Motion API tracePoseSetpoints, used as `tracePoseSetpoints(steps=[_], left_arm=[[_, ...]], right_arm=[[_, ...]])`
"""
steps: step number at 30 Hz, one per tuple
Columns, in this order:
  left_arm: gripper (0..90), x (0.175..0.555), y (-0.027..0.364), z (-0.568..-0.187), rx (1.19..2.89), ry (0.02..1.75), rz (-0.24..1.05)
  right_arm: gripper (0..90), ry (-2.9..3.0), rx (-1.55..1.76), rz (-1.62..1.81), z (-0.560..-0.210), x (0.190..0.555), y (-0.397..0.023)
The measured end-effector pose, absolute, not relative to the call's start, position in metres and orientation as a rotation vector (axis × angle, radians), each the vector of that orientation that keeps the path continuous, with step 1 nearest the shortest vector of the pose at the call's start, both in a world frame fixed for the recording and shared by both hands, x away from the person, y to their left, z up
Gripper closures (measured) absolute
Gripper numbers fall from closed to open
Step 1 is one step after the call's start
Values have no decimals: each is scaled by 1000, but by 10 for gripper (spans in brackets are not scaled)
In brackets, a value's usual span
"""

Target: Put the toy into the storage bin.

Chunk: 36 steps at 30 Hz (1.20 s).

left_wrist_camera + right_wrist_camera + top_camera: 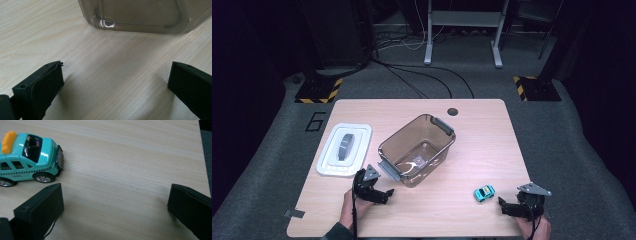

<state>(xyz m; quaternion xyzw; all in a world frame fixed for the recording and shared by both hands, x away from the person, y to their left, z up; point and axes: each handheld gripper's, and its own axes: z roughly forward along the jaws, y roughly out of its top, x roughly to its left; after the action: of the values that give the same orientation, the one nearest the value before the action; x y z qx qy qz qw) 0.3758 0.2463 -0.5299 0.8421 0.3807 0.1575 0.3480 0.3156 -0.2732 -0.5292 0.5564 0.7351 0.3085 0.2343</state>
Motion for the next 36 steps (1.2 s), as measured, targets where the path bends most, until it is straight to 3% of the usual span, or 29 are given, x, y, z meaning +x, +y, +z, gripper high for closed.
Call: tracePoseSetpoints(steps=[11,19,36], left_arm=[[1,376,244,-531,2175,983,419],[1,376,244,-531,2175,981,424],[1,375,244,-531,2175,982,422]], right_arm=[[0,2050,1573,825,-525,320,-273],[0,2065,1583,894,-502,319,-266],[0,2246,1510,807,-495,332,-206]])
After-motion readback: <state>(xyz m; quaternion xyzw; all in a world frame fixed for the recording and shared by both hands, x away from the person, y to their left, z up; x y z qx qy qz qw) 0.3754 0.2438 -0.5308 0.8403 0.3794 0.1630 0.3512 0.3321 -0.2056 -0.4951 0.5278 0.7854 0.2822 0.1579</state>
